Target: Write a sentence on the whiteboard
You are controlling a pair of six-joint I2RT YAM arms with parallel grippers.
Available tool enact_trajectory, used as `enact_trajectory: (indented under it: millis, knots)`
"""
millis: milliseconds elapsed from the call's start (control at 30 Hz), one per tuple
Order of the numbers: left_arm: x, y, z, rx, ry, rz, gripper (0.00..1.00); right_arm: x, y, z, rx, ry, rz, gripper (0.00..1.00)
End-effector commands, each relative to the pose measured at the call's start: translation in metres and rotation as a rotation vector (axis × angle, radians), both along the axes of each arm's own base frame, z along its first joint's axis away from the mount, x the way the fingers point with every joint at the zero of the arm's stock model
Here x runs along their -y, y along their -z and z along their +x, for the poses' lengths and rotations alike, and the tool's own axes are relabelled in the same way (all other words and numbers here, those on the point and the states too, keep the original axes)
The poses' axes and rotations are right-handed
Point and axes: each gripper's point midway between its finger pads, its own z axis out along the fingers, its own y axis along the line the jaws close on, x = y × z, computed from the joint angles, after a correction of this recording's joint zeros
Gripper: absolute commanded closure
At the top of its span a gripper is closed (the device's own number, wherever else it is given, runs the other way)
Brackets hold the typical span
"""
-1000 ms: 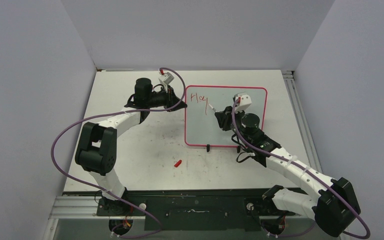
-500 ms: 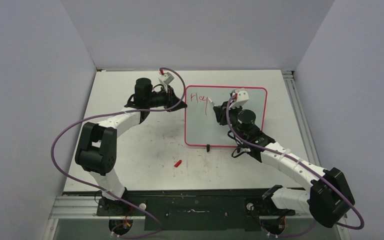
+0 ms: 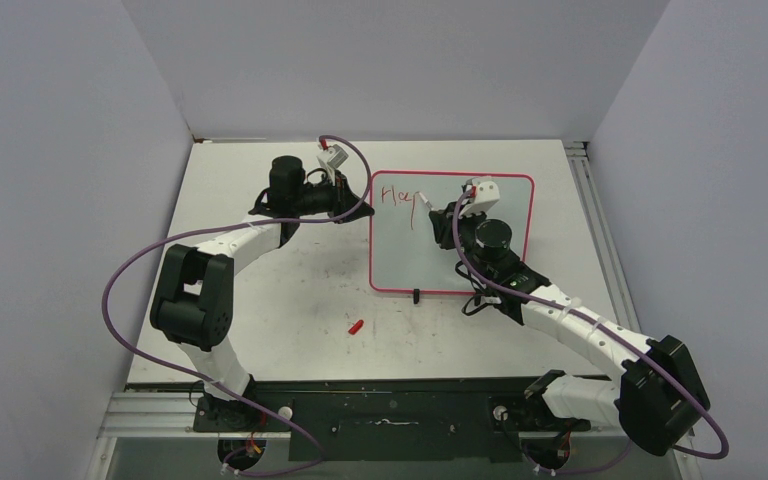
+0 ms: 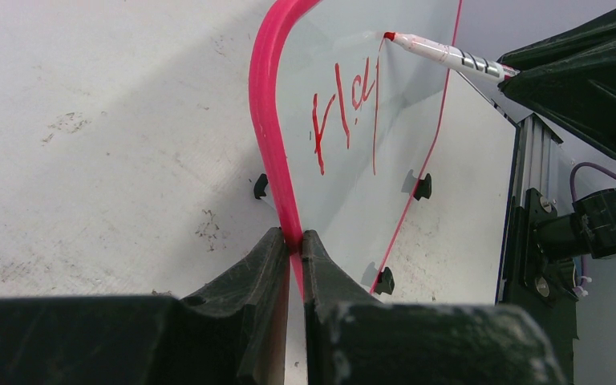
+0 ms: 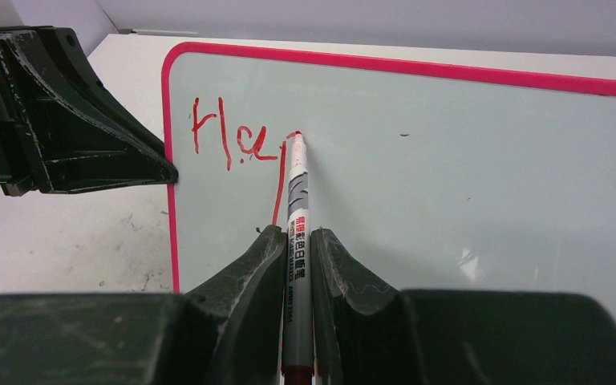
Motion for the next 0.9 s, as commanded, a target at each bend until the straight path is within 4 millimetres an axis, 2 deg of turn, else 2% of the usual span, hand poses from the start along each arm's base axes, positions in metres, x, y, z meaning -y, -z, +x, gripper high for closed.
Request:
enact_trajectory:
  millis: [0, 333, 867]
  knots:
    - [-0.003, -0.030, 0.002, 0.103, 0.005, -0.021, 1.00, 0.007, -0.012, 0.000, 0.035, 0.031, 0.026, 0.95]
    - [-0.003, -0.030, 0.002, 0.102, 0.005, -0.022, 1.00, 0.007, -0.004, -0.007, 0.012, 0.016, 0.033, 0.95]
    - [-0.003, -0.029, 0.002, 0.101, 0.005, -0.021, 1.00, -0.013, 0.005, -0.006, -0.012, -0.058, 0.039, 0.95]
